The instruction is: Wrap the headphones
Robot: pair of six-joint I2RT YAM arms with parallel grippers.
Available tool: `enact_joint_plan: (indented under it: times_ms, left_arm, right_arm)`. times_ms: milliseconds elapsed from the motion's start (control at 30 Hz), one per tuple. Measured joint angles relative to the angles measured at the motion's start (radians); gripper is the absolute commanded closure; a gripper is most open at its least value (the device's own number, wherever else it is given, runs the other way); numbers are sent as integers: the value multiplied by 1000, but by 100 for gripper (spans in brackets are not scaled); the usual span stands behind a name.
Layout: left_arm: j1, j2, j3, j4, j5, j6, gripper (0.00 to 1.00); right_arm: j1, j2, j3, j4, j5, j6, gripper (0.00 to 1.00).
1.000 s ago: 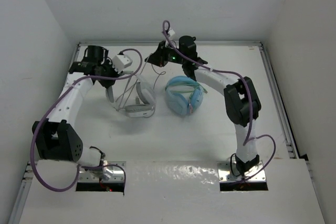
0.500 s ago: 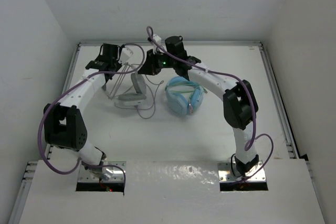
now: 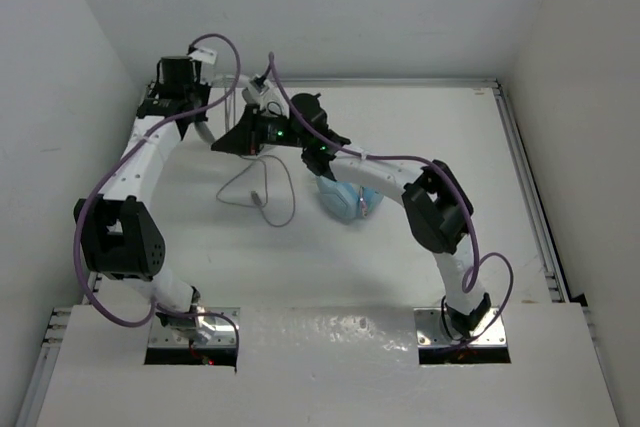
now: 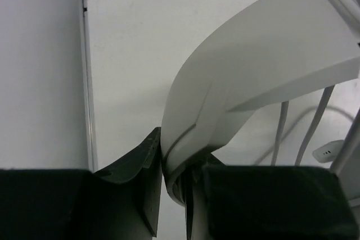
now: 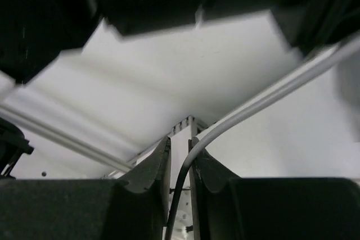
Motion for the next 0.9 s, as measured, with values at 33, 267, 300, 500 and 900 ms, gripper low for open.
enact_joint_plan:
  times_ms: [33, 267, 300, 500, 900]
  left_arm:
    - [14, 6, 13, 5, 14, -24, 100]
    - [93, 15, 53, 38, 58, -120, 100]
    - [98, 16, 56, 34, 71, -127, 100]
    - [147, 37, 165, -37, 220, -194, 100]
    - [261, 25, 365, -117, 513, -286, 100]
  right_arm:
    - [19, 5, 7, 2, 8, 3, 80]
    - [89, 8, -4, -60, 44, -49, 54]
    - [89, 8, -8, -74, 54, -69, 53]
    - [77, 18, -23, -169, 108, -241, 37]
    - [76, 52, -239, -216, 262, -620, 1]
